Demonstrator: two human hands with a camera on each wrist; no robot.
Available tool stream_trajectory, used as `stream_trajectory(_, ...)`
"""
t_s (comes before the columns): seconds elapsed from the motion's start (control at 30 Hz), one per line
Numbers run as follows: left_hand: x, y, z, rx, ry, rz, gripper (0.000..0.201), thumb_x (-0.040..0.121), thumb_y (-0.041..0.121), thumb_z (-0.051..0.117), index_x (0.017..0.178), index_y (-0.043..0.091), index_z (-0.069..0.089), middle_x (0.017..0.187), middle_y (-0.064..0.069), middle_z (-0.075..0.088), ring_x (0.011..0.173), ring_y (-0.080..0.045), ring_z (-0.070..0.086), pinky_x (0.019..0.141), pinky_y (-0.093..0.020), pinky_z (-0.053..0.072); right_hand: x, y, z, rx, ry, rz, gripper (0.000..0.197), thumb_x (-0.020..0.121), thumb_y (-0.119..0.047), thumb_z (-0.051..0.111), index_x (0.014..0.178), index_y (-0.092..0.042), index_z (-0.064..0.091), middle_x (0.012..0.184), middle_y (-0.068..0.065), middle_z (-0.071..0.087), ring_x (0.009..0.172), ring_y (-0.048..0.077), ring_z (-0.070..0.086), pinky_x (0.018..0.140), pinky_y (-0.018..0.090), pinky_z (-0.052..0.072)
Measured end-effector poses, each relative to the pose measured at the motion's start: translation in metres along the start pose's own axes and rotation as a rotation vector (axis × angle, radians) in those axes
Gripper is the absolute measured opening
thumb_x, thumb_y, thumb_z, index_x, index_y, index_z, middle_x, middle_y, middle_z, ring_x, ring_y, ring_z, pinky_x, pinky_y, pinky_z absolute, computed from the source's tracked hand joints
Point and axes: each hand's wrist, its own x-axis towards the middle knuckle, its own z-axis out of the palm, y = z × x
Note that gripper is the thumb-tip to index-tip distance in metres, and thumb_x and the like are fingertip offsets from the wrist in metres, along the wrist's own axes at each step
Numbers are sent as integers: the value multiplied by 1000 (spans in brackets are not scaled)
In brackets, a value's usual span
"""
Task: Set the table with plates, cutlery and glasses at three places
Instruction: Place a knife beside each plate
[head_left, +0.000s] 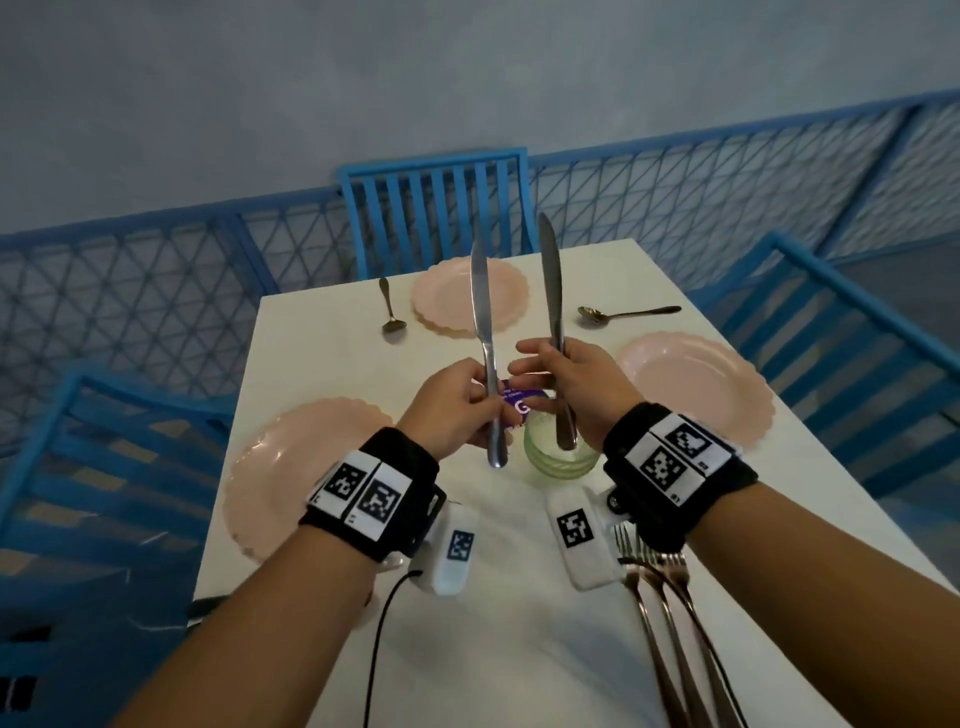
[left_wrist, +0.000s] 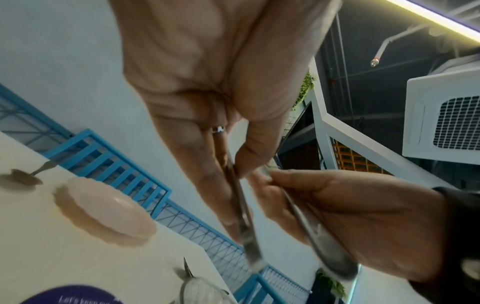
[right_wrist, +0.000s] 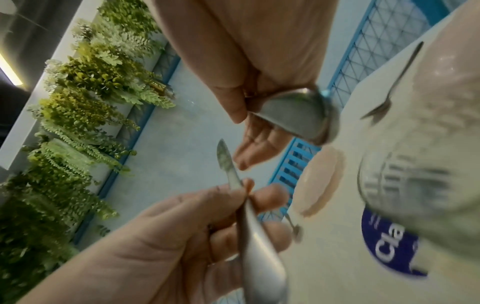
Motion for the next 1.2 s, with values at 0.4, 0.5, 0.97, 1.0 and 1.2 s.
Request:
stream_trajectory(0.4, 94, 35, -15, 300, 17, -64, 12, 92, 1, 50, 102, 5, 45, 90, -16, 68, 62, -21, 65, 51, -22, 56, 59, -69, -139, -658, 115, -105, 32, 101, -20, 37, 113, -7, 64, 70, -4, 50, 54, 9, 36, 44, 10, 33)
stream_trajectory(0.5, 111, 26, -13, 334, 18, -112, 9, 92, -1, 48, 98, 6, 44, 80, -10, 67, 61, -23, 64, 52, -26, 56, 89, -71, -176, -1040, 113, -178, 24, 96, -15, 49, 112, -8, 65, 85, 0, 61, 63, 11, 49, 57, 12, 40)
stream_trajectory(0.97, 162, -23, 3, 477, -28, -227, 8, 90, 3, 52, 98, 3, 51, 82, -7, 70, 66, -15, 67, 53, -21, 56, 224, 4, -225, -1594, 94, 127, 33, 100, -21, 34, 119, -31, 58, 117, -3, 64, 115, 21, 55, 116, 53, 2)
stream_trajectory(1.0, 164, -25, 2, 460, -19, -229, 8, 90, 3, 52, 99, 2, 51, 83, -7, 70, 62, -10, 67, 48, -17, 53, 230, 8, -225, -1597, 84, 142, 33, 100, -21, 34, 119, -30, 59, 119, -2, 63, 117, 21, 54, 115, 53, 0)
stream_trajectory(1.2, 182, -27, 7, 427, -26, -222, 7, 89, 1, 52, 96, 4, 53, 87, -12, 73, 62, -13, 67, 51, -17, 54, 254, 28, -225, -1568, 37, 253, 35, 99, -18, 36, 119, -32, 61, 131, 1, 57, 128, 23, 44, 116, 54, 5)
